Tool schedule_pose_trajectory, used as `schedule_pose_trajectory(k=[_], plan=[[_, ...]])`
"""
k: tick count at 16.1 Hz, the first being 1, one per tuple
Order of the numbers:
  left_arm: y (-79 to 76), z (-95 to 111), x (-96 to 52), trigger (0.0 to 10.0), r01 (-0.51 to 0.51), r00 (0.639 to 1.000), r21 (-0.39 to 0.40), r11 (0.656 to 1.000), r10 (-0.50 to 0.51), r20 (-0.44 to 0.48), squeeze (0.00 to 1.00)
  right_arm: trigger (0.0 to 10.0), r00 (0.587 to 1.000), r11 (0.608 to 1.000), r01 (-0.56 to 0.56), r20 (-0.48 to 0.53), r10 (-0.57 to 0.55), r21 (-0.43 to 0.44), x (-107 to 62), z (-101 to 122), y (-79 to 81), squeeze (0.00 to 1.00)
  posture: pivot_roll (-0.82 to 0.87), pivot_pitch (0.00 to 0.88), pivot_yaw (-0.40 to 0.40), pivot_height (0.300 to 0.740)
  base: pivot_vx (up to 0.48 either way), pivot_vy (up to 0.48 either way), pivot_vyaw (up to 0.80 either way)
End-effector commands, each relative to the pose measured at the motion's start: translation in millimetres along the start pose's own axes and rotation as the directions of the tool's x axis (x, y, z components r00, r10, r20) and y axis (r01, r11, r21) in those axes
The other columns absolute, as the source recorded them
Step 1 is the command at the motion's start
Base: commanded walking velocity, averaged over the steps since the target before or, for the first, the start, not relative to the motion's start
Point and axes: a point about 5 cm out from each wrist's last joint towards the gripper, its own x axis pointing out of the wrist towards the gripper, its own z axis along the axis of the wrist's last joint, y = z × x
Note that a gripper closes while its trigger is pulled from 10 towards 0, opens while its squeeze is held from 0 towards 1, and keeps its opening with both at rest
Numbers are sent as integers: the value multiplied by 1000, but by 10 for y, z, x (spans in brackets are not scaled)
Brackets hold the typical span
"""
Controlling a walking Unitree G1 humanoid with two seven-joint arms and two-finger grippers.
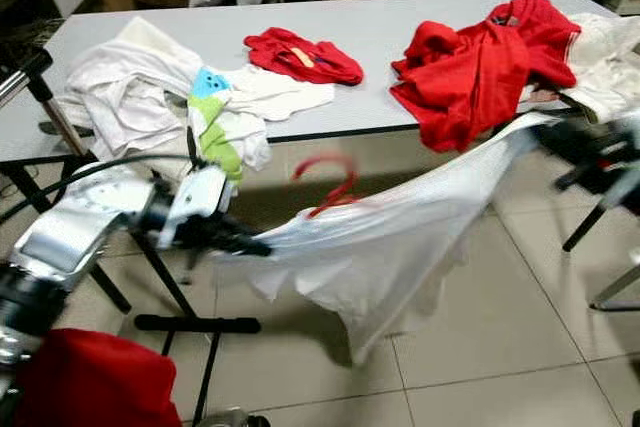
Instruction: Hang hanger
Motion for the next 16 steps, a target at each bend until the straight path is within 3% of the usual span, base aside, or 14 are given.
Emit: schedule_pose_trajectory(k=[1, 3, 4, 6, 10, 12, 16], plan=[[53, 168, -75, 0, -7, 999, 41, 999, 6, 47, 0, 0, 1000, 1000, 18, -24, -18, -9, 10, -39, -5, 0, -141, 0, 65, 740, 0, 0, 0], [48, 180, -75, 0, 4, 999, 34, 999, -6, 45, 0, 0, 998, 999, 44, -32, -45, -11, 56, -75, 10, 0, -136, 0, 65, 740, 0, 0, 0], [32, 65, -46, 0, 8, 998, 52, 999, -4, -69, 0, 0, 999, 1000, 15, 34, -16, 22, 143, 10, 71, 0, -130, 0, 61, 740, 0, 0, 0], [17, -54, -30, 0, 10, 986, 60, 998, 0, -166, 0, 0, 994, 999, -26, 104, 22, 33, 192, 116, 99, 0, -127, 0, 60, 740, 0, 0, 0], [68, -140, -15, 0, -27, 977, 37, 999, 34, -212, 0, 0, 973, 985, -161, 174, 149, 56, 197, 264, 205, 0, -127, 0, 59, 740, 0, 0, 0], [145, -214, -59, 0, -74, 975, -15, 997, 69, -212, 0, 0, 963, 973, -219, 176, 203, 75, 150, 280, 242, 0, -128, 0, 59, 740, 0, 0, 0], [133, -197, -52, 0, -11, 978, -9, 1000, 9, -208, 0, 0, 971, 974, -202, 152, 185, 104, 167, 238, 219, 0, -136, 0, 66, 740, 0, 0, 0]])
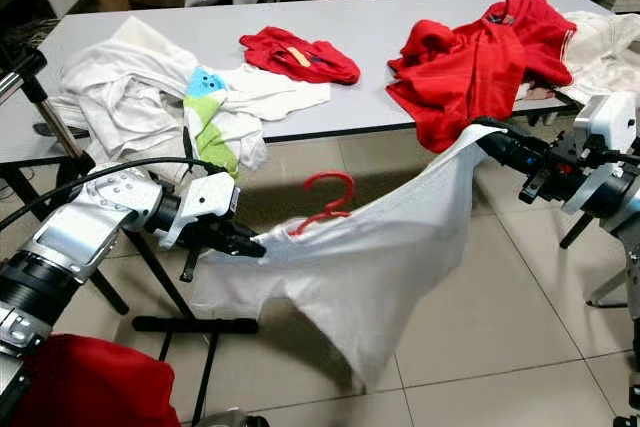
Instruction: Hang hanger
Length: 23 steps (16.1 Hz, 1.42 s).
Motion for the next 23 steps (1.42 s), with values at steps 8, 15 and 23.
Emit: schedule_pose_trajectory(k=[8, 15, 23], plan=[[51, 254, -108, 0, 50, 998, 79, 996, -53, 29, 0, 10000, 988, 995, -84, -125, 90, 53, -12, -178, 94, 0, -127, 0, 66, 740, 0, 0, 0], [-114, 312, -118, 0, 234, 969, -14, 972, -232, 80, 0, 10000, 969, 963, -161, -153, 196, 217, -134, -226, 59, 1000, -142, 0, 78, 740, 0, 0, 0], [-71, 271, -143, 0, 185, 979, -97, 978, -174, 107, 0, 10000, 905, 903, -345, -166, 392, 256, -184, 82, 59, 1000, -136, 0, 65, 740, 0, 0, 0]])
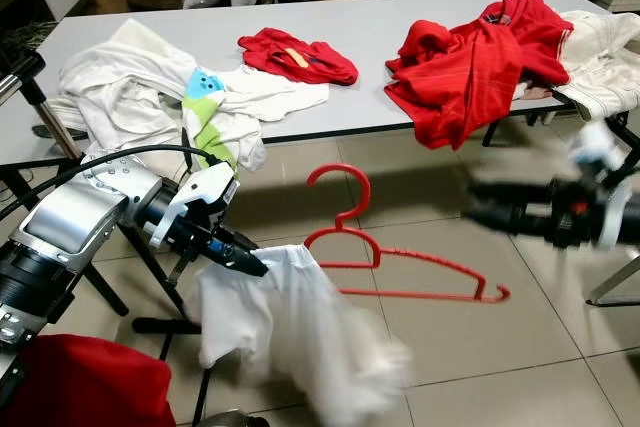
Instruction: Hang hanger
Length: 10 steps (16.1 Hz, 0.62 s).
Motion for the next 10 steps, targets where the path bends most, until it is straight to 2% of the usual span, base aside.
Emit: schedule_pose_trajectory(k=[1, 3, 5, 6, 7, 8, 10], plan=[[25, 49, -64, 0, -41, 999, 19, 999, 40, 17, 0, 10000, 999, 999, -21, 39, 23, -43, 15, 144, 35, 1000, -136, 0, 65, 740, 0, 0, 0], [47, 67, -71, 0, -70, 997, 36, 997, 70, 15, 0, 10000, 997, 995, -55, 50, 59, -80, 38, 249, 115, 1000, -133, 0, 62, 740, 0, 0, 0], [115, 71, -111, 0, -163, 987, 67, 984, 163, 3, 0, 10000, 996, 992, -38, 81, 48, -123, 49, 305, 228, 1000, -122, 0, 56, 740, 0, 0, 0], [177, 35, -159, 0, -246, 968, 80, 966, 249, -26, 0, 10000, 987, 990, -76, 130, 91, -119, 79, 356, 378, 1000, -122, 0, 59, 740, 0, 0, 0], [223, 35, -194, 0, -305, 952, 80, 949, 307, -5, 0, 10000, 980, 987, -114, 154, 130, -112, 108, 357, 515, 1000, -123, 0, 63, 740, 0, 0, 0], [237, 44, -205, 0, -324, 946, 79, 943, 324, 16, 0, 10000, 977, 986, -128, 157, 144, -108, 118, 345, 572, 1000, -123, 0, 63, 740, 0, 0, 0], [243, 56, -251, 0, -359, 932, 34, 933, 356, 66, 0, 10000, 974, 983, -172, 143, 179, -56, 268, 144, 862, 1000, -136, 0, 82, 740, 0, 0, 0]])
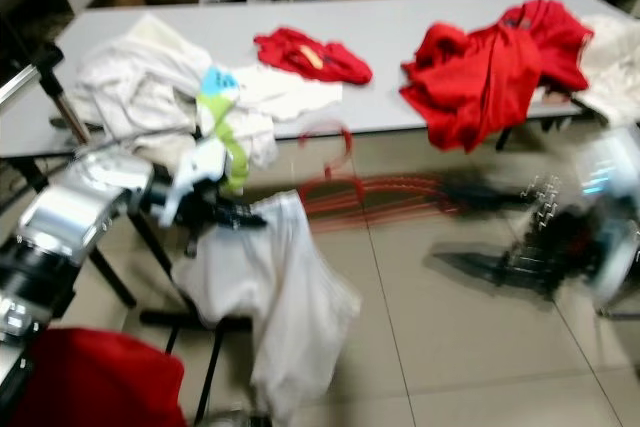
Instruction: Hang hanger
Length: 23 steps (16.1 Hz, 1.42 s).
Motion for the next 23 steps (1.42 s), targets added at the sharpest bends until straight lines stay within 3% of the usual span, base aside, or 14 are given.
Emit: schedule_pose_trajectory(k=[1, 3, 4, 6, 8, 11, 12, 13, 14, 15, 19, 20, 22, 23], plan=[[43, 115, -70, 0, -21, 999, 20, 1000, 21, 34, 0, 10000, 1000, 1000, -8, -4, 8, -6, 58, -4, 61, 1000, -136, 0, 82, 740, 0, 0, 0], [63, 153, -134, 0, -3, 997, -2, 1000, 4, 76, 0, 10000, 992, 993, 102, -87, -96, 66, 227, -461, 174, 1000, -146, 0, 97, 740, 0, 0, 0], [66, 168, -147, 0, 1, 996, -2, 1000, -1, 84, 0, 10000, 988, 989, 132, -95, -125, 64, 253, -532, 171, 1000, -146, 0, 97, 740, 0, 0, 0], [56, 236, -188, 0, 40, 994, 9, 999, -40, 102, 0, 10000, 918, 920, 391, -75, -390, 3, 314, -849, -18, 1000, -145, 0, 103, 740, 0, 0, 0], [48, 310, -206, 0, 64, 990, 15, 998, -65, 125, 0, 10000, 888, 893, 451, -106, -448, 2, 292, -1092, -38, 1000, -142, 0, 96, 740, 0, 0, 0], [4, 379, -237, 0, 125, 980, 16, 992, -126, 154, 0, 10000, 868, 855, 497, -65, -493, 148, 202, -1263, -47, 1000, -138, 0, 94, 740, 0, 0, 0], [-32, 415, -270, 0, 171, 972, 17, 985, -172, 157, 0, 10000, 848, 816, 521, -45, -528, 250, 71, -1353, -92, 996, -137, 0, 91, 740, 0, 0, 0], [-48, 417, -266, 0, 193, 969, 18, 981, -194, 151, 0, 10000, 826, 796, 555, -51, -561, 241, -10, -1395, -152, 663, -136, 0, 89, 740, 0, 0, 0], [-62, 419, -259, 0, 209, 966, 18, 978, -209, 150, 0, 10000, 816, 786, 569, -54, -575, 240, -53, -1406, -181, 486, -136, 0, 88, 740, 0, 0, 0], [-95, 431, -245, 0, 240, 959, 18, 971, -240, 153, 0, 10000, 807, 779, 585, -66, -587, 227, -120, -1420, -216, 0, -135, 0, 85, 740, 0, 0, 0], [-206, 553, -141, 0, 299, 932, 53, 953, -304, 199, 0, 10000, 828, 804, 557, -69, -556, 209, -259, -1344, -256, 0, -136, 0, 85, 740, 0, 0, 0], [-178, 567, -53, 0, 227, 946, 67, 971, -237, 222, 0, 10000, 808, 785, 586, -75, -584, 199, -289, -1322, -280, 0, -131, 0, 81, 740, 0, 0, 0], [-133, 473, 63, 0, 89, 965, 23, 996, -92, 244, 0, 10000, 734, 715, 678, -94, -673, 174, -327, -1326, -316, 0, -134, 0, 81, 740, 0, 0, 0], [-199, 287, 151, 0, 16, 967, -53, 998, -2, 255, 0, 10000, 646, 619, 754, -77, -759, 220, -242, -1367, -245, 0, -144, 0, 87, 740, 0, 0, 0]])
